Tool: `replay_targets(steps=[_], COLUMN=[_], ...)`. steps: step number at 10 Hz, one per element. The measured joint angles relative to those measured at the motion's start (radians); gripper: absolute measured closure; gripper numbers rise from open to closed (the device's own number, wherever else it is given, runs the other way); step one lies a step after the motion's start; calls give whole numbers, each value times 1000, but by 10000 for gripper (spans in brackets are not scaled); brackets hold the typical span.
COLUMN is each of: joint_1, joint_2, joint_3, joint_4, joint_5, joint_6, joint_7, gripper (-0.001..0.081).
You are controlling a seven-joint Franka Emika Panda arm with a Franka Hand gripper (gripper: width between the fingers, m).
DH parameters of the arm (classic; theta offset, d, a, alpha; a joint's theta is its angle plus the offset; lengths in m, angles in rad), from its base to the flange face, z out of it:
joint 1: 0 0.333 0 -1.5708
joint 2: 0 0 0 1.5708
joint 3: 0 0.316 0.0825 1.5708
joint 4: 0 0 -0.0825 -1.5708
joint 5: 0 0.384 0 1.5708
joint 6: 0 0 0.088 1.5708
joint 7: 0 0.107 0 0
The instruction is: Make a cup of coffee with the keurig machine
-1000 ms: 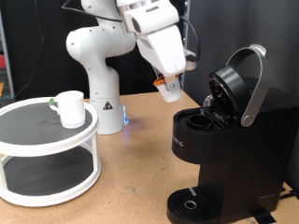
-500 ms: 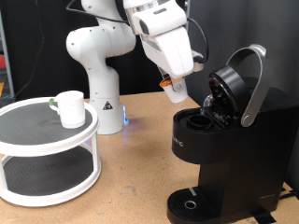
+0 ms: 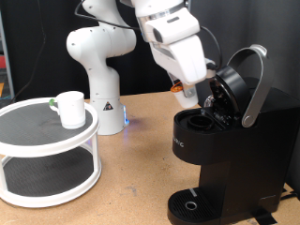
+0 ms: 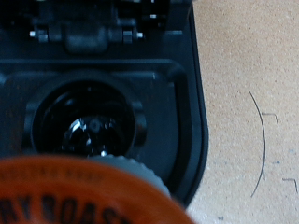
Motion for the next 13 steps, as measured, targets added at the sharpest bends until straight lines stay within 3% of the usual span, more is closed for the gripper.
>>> replay_targets(steps=[8, 13], joint_1=[5, 5], joint_2=[5, 18], joint_3=[49, 70], joint_4=[-7, -45], joint_5=[4, -29], joint_6=[7, 38], joint_7=[3, 29], gripper=[370, 370])
